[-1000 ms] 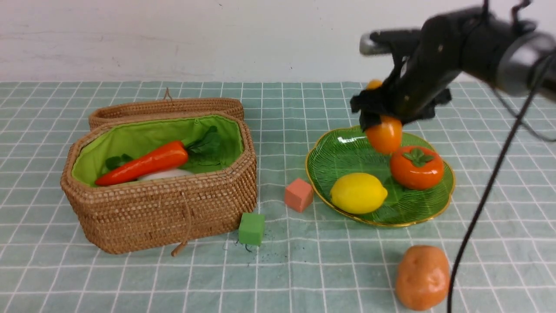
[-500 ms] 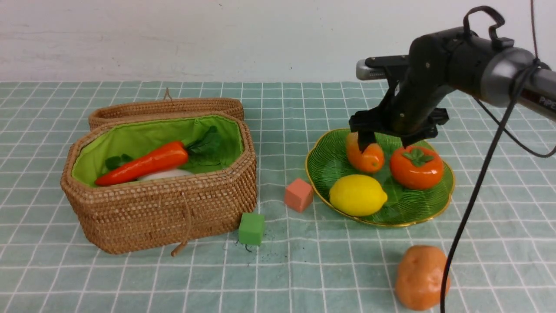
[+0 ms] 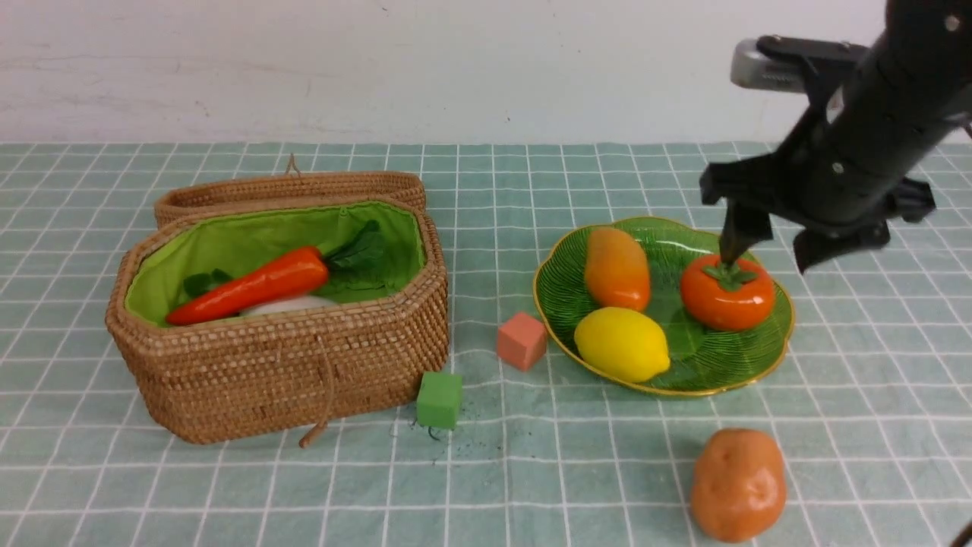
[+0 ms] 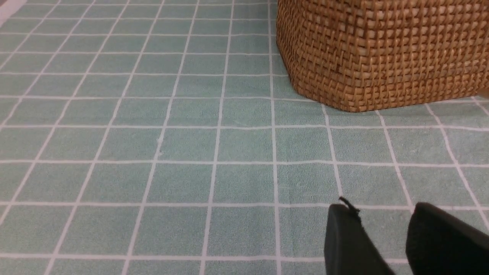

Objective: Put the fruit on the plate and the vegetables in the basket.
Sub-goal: Use the right arm to grab a potato and put it into the left basket

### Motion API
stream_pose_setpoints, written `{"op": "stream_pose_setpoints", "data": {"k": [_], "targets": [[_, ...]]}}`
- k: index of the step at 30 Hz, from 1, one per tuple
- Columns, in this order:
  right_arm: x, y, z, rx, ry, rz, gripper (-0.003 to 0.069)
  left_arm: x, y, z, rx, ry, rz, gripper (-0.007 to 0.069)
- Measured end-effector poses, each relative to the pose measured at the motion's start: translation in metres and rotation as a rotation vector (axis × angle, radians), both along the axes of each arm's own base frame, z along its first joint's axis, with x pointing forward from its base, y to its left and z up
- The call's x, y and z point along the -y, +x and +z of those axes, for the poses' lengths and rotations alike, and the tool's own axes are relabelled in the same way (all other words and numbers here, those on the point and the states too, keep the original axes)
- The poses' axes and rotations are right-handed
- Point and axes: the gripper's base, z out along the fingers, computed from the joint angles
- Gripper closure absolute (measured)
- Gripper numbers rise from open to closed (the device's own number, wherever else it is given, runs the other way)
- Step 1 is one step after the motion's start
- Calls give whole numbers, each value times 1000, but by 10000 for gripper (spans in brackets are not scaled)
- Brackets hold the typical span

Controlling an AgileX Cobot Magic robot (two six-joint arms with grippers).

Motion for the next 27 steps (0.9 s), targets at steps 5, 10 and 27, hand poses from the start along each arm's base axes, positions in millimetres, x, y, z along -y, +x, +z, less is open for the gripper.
{"op": "stream_pose_setpoints", "data": {"k": [5, 10, 27], "targets": [[7, -41, -31, -70, 95, -102, 140, 0, 0, 0, 0, 0, 0, 387], [11, -64, -73, -94, 174, -197, 85, 0, 0, 0, 0, 0, 0, 386], [9, -57, -148, -20, 209, -221, 111, 0, 0, 0, 0, 0, 0, 386]]}}
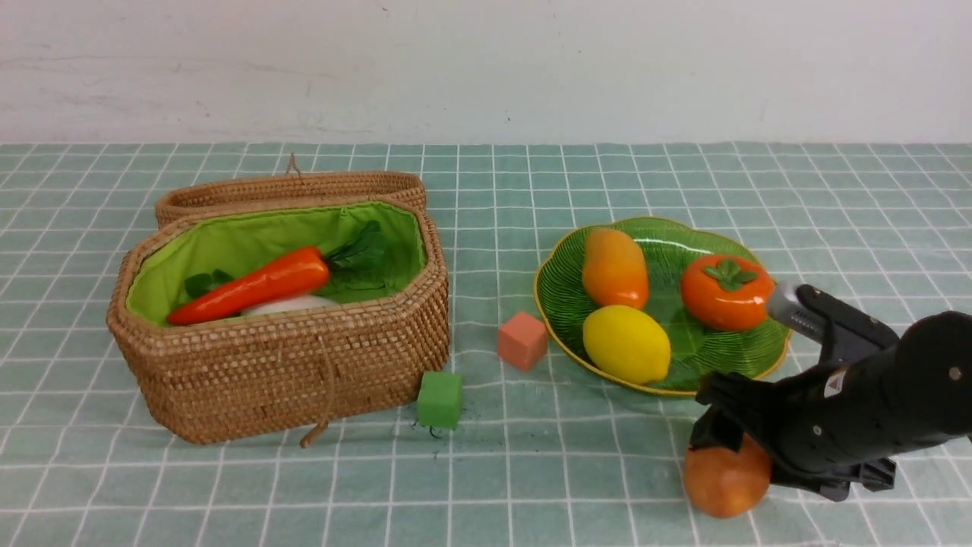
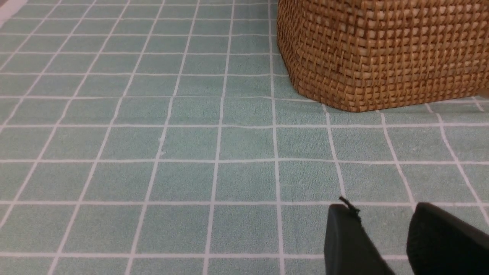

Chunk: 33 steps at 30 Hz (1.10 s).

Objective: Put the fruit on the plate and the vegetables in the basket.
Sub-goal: Use the right arm to grab a potato and put it into the left basket

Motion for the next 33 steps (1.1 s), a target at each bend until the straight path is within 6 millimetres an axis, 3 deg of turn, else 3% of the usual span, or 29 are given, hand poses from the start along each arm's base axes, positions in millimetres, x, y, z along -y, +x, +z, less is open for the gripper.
{"op": "stream_pose_setpoints", "data": {"k": [6, 9, 12, 14, 15, 16, 20, 25, 26, 29, 30, 33], "targets": [[-4, -16, 21, -12, 0, 196, 113, 0, 0, 0, 0, 0, 0, 386], [-16, -10, 73, 132, 26, 404, 113, 0, 0, 0, 0, 0, 0, 386], [-24, -1, 108, 213, 54, 500, 113, 0, 0, 0, 0, 0, 0, 386], [-34, 11, 141, 287, 92, 579, 113, 0, 0, 0, 0, 0, 0, 386], [-35, 13, 143, 294, 94, 582, 113, 0, 0, 0, 0, 0, 0, 386], [-43, 27, 164, 363, 111, 609, 113, 0, 0, 0, 0, 0, 0, 386], [-77, 63, 194, 530, 154, 643, 113, 0, 0, 0, 0, 0, 0, 386], [-147, 97, 188, 668, 191, 716, 113, 0, 0, 0, 0, 0, 0, 386], [-150, 98, 186, 673, 190, 721, 113, 0, 0, 0, 0, 0, 0, 386], [-200, 115, 156, 674, 213, 767, 113, 0, 0, 0, 0, 0, 0, 386], [-202, 116, 157, 680, 214, 771, 113, 0, 0, 0, 0, 0, 0, 386], [-226, 126, 131, 645, 224, 806, 98, 0, 0, 0, 0, 0, 0, 386]]}}
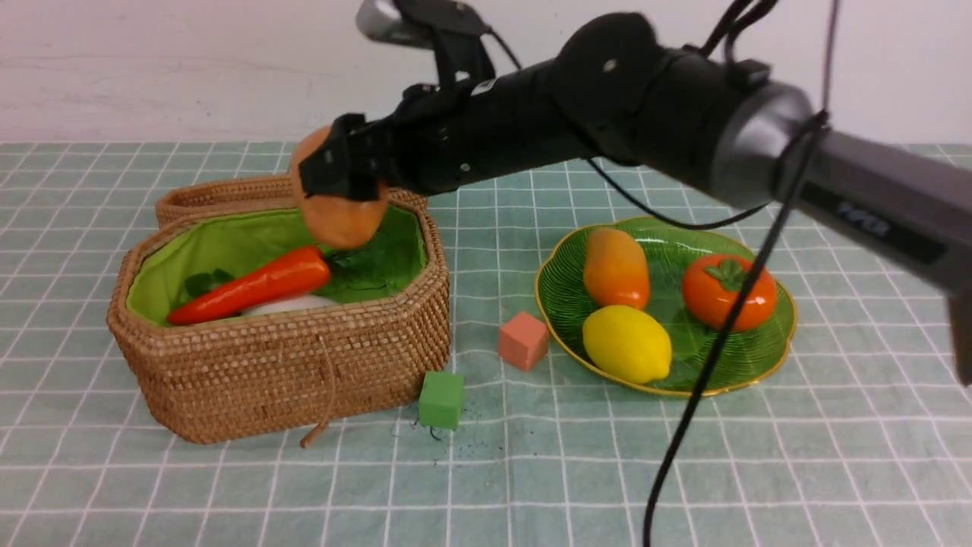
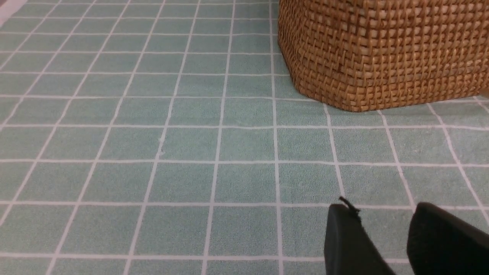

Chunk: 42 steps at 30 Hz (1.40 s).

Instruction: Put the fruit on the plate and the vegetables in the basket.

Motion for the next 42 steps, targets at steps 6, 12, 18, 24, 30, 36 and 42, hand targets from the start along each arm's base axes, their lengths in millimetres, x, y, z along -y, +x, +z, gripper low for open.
{"op": "stream_pose_setpoints", "data": {"k": [6, 12, 18, 24, 30, 36, 42], "targets": [[3, 7, -5, -18, -4, -6, -20, 0, 0, 0, 0, 0, 0, 386], [35, -5, 38, 18, -54, 50, 20, 0, 0, 0, 0, 0, 0, 386], [92, -54, 107, -21, -189, 139, 169, 0, 0, 0, 0, 0, 0, 386], [132, -89, 121, -136, -386, -16, 387, 0, 0, 0, 0, 0, 0, 386], [162, -125, 73, -279, -564, -44, 666, 0, 0, 0, 0, 0, 0, 386], [178, -151, 14, -450, -693, -15, 676, 0, 0, 0, 0, 0, 0, 386], [182, -159, -10, -532, -730, -5, 676, 0, 0, 0, 0, 0, 0, 386]]}}
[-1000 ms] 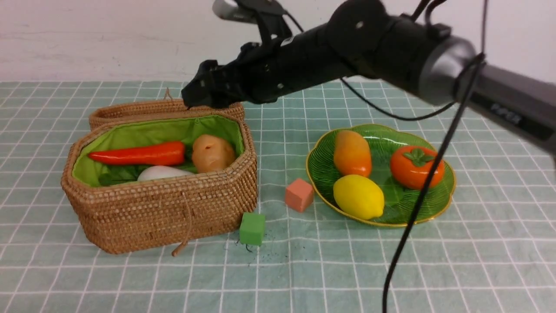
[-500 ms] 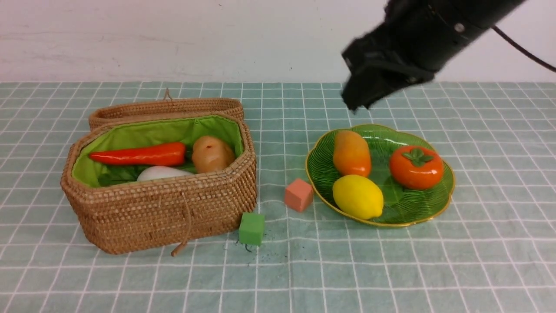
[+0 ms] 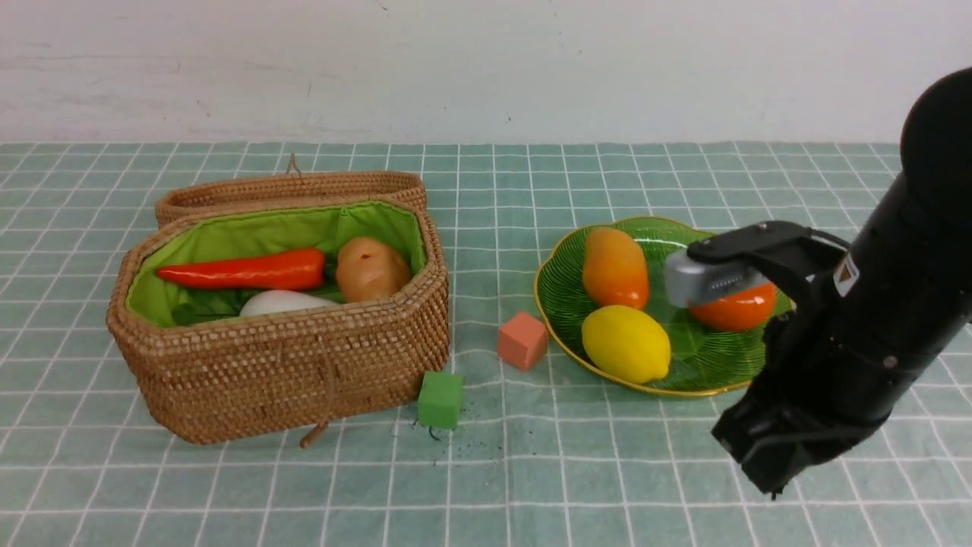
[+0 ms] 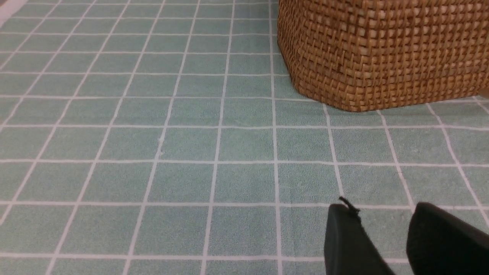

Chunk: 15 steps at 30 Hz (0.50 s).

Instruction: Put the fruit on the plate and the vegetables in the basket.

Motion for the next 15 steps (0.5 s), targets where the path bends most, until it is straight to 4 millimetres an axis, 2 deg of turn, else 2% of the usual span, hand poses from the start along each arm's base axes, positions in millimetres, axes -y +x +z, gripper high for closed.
{"op": "stream_pose_setpoints", "data": {"k": [9, 13, 15], "targets": [[8, 5, 0, 70, -61, 29, 675, 0, 0, 0, 0, 0, 0, 386], [29, 7, 16, 307, -3, -60, 673, 0, 0, 0, 0, 0, 0, 386], [40, -2, 22, 391, 39, -112, 672, 0, 0, 0, 1, 1, 0, 386]]}}
